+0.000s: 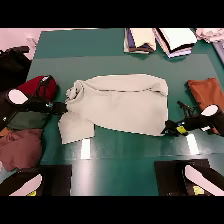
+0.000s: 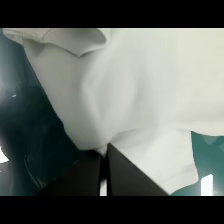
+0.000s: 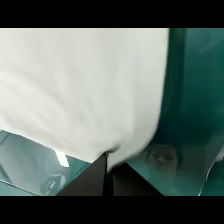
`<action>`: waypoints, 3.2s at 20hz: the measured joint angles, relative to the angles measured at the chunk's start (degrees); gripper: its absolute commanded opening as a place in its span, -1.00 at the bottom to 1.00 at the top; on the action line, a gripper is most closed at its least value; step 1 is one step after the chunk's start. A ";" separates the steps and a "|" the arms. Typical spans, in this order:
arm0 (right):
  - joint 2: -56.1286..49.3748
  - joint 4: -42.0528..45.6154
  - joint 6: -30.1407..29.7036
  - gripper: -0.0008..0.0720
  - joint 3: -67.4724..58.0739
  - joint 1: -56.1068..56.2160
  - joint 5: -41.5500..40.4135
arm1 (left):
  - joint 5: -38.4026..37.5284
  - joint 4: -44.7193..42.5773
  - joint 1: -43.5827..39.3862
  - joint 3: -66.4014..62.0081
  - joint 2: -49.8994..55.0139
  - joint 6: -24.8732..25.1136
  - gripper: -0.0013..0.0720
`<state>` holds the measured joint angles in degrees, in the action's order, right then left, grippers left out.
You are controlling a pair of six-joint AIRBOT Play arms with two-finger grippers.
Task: Fold the shirts.
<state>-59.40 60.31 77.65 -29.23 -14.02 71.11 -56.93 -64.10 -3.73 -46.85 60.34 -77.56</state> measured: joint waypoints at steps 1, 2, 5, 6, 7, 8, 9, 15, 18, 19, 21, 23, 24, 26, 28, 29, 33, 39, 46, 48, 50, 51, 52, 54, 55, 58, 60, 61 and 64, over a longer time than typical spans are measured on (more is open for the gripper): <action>0.63 -0.15 0.02 -0.93 -1.44 0.79 -0.04 | -0.37 -0.15 0.00 -0.72 -0.70 0.00 -0.89; 1.66 -0.11 0.02 -0.93 -3.43 1.33 0.04 | -0.94 -0.46 0.00 -2.08 -1.88 -0.02 -0.89; 6.75 -0.20 0.02 -0.93 -13.88 2.21 1.29 | -3.04 -2.25 0.00 -9.81 -7.15 -0.09 -0.89; 8.59 -0.22 0.02 -0.93 -18.36 2.32 1.33 | -3.63 -3.08 0.00 -13.84 -9.29 -0.11 -0.89; 10.49 -0.31 0.02 -0.93 -23.69 2.21 1.36 | -4.15 -3.82 0.00 -18.10 -11.17 -0.13 -0.89; 12.09 -0.26 0.02 -0.93 -28.85 1.86 1.33 | -4.61 -4.48 0.00 -23.26 -13.09 -0.13 -0.89; 13.53 -0.28 0.02 -0.93 -34.71 1.27 1.29 | -4.85 -4.79 0.00 -28.30 -14.69 -0.13 -0.89; 15.56 -0.68 0.15 -0.93 -67.06 -5.27 3.93 | -5.66 -5.64 -0.04 -59.06 -18.99 -2.56 -0.89; 12.41 -0.76 0.87 -0.93 -80.76 -8.68 7.21 | -4.68 -5.99 -0.04 -67.56 -19.47 -3.93 -0.89; 11.10 -0.68 1.25 -0.94 -84.50 -9.49 8.46 | -4.20 -6.25 -0.07 -69.07 -19.37 -4.28 -0.89; 9.07 -0.68 1.73 -0.93 -88.89 -10.47 9.70 | -4.76 -7.45 -0.07 -70.75 -17.84 -5.14 -0.89; 7.74 -0.61 2.08 -0.94 -88.78 -10.97 10.71 | -7.45 -8.13 -0.07 -70.47 -14.91 -5.79 -0.89; 7.10 -0.55 2.19 -0.94 -87.30 -11.13 11.04 | -8.68 -8.39 -0.07 -69.35 -13.07 -5.99 -0.89; 5.38 -0.46 2.29 -0.94 -83.17 -11.26 11.54 | -11.23 -8.44 -0.07 -65.53 -8.15 -6.23 -0.89; 2.21 -0.17 2.27 -0.94 -78.38 -10.47 11.74 | -13.55 -7.61 -0.07 -60.48 -2.29 -6.27 -0.89; 0.11 0.15 2.12 -0.94 -76.13 -9.60 11.78 | -14.23 -6.97 -0.07 -57.70 1.09 -6.12 -0.89; -10.38 6.45 1.70 -0.94 -67.21 -3.15 10.93 | -15.26 -5.38 -0.04 -49.27 15.87 -3.45 -0.89; -28.39 12.92 3.67 -0.94 -65.29 3.89 5.77 | -9.53 -4.87 -0.02 -46.29 31.67 -0.55 -0.89; -36.13 15.47 4.57 -0.94 -73.11 6.60 7.48 | -12.68 -8.24 -0.02 -48.54 34.77 1.20 -0.89; -35.41 17.20 4.59 -0.93 -71.14 6.84 8.61 | -14.49 -9.20 -0.02 -46.93 35.01 1.38 -0.89; -33.66 18.53 4.61 -0.93 -66.86 6.86 8.79 | -15.43 -9.60 -0.07 -44.17 35.08 1.42 -0.89; -32.79 18.97 4.61 -0.93 -64.43 6.86 8.52 | -15.76 -9.68 -0.09 -42.49 35.12 1.46 -0.89; -31.74 19.28 4.61 -0.93 -61.79 6.88 7.80 | -15.96 -9.84 -0.09 -40.94 35.15 1.49 -0.89; -30.10 19.69 4.61 -0.93 -56.92 6.95 6.23 | -16.22 -9.84 -0.09 -37.83 35.17 1.53 -0.89; -29.49 19.89 4.61 -0.93 -54.95 7.04 5.60 | -16.35 -9.86 -0.09 -36.76 35.17 1.53 -0.88; -28.39 20.55 4.87 0.16 -50.53 7.21 4.02 | -16.70 -10.40 -0.09 -34.86 35.08 0.09 0.47; -28.11 20.81 5.25 0.18 -49.62 7.15 3.67 | -17.03 -10.97 0.07 -34.56 34.82 -1.84 0.56; -27.93 20.52 5.25 0.17 -49.75 7.30 3.80 | -17.25 -10.88 -0.07 -34.56 34.21 -2.82 0.56; -25.70 20.48 5.29 0.17 -50.77 7.32 5.66 | -17.66 -12.63 -0.11 -33.48 29.44 -5.81 0.56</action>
<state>-85.10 80.79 82.94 -80.01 -6.70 76.77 -74.59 -76.73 -3.84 -80.34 89.78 -83.37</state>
